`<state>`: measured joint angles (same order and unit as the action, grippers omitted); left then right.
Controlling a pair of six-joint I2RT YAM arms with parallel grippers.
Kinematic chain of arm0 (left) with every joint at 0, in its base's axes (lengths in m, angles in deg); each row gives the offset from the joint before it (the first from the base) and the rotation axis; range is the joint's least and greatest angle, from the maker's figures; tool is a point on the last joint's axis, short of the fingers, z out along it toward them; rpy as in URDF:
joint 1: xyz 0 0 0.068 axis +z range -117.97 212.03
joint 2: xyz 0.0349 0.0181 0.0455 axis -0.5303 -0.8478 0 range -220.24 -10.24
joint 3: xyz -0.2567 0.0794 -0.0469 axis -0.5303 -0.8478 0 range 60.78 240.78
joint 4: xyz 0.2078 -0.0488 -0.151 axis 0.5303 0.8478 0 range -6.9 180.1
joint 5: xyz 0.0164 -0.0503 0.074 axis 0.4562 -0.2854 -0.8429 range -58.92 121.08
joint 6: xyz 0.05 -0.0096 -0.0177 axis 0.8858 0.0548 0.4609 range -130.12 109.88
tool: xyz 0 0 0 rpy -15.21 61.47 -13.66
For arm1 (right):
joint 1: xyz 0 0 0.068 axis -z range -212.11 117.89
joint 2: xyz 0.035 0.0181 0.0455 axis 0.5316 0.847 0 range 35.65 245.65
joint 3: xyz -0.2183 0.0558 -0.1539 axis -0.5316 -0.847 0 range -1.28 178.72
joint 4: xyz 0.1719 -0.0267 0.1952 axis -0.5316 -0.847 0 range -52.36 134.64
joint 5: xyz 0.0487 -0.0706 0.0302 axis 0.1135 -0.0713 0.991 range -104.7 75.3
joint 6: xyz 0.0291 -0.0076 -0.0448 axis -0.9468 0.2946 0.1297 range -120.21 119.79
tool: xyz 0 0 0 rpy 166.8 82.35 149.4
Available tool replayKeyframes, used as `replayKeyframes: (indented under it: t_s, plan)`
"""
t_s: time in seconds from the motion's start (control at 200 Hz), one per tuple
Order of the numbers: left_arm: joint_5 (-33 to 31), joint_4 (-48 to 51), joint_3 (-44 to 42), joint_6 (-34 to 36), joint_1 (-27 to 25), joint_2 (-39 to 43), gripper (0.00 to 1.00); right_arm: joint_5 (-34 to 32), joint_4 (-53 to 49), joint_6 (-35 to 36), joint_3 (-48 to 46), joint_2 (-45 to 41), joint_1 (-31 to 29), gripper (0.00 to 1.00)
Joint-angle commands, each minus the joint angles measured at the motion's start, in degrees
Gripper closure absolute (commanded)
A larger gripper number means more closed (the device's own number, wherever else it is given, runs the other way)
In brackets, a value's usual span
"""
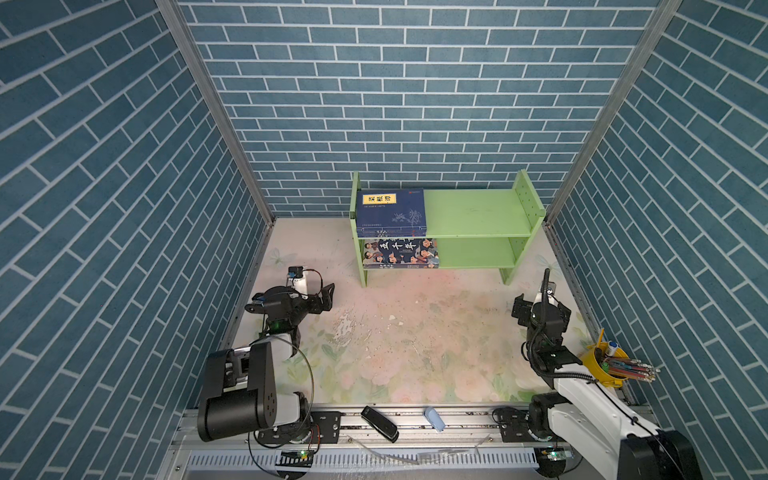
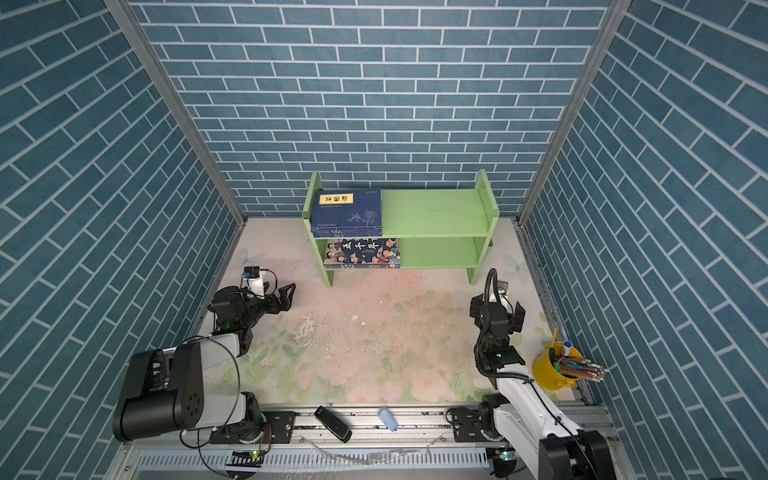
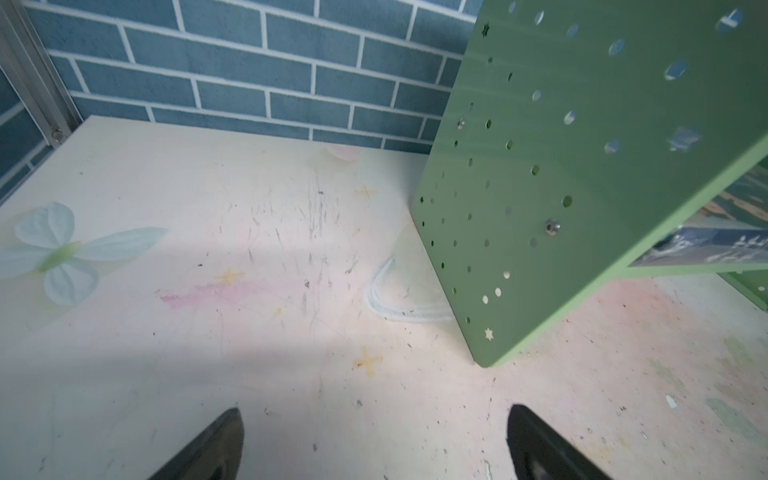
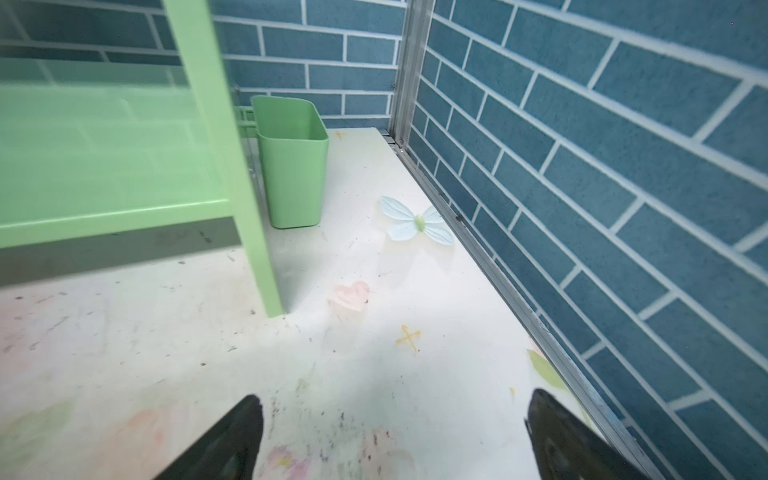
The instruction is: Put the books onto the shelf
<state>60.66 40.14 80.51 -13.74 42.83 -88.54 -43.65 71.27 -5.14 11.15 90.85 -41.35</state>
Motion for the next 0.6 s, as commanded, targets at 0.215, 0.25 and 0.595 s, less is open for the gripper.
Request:
replayKeyframes:
  t_s: [0.215, 0.25, 0.595]
  plan:
    - [-7.5, -8.4, -1.35, -0.11, 0.71, -1.57, 0.0, 12.5, 35.1, -0.58, -1.4, 22.06, 9.16, 0.02]
    - [-7.58, -12.0, -1.72, -0.68, 0.9, -3.38, 0.0, 14.53, 35.44, -1.13, -0.77, 23.78, 10.03, 0.02]
    - [-0.73, -29.66, -7.68, 0.69, 1.66, -9.36, 0.0, 30.59, 45.54, -3.26, -1.14, 34.08, 16.27, 0.01]
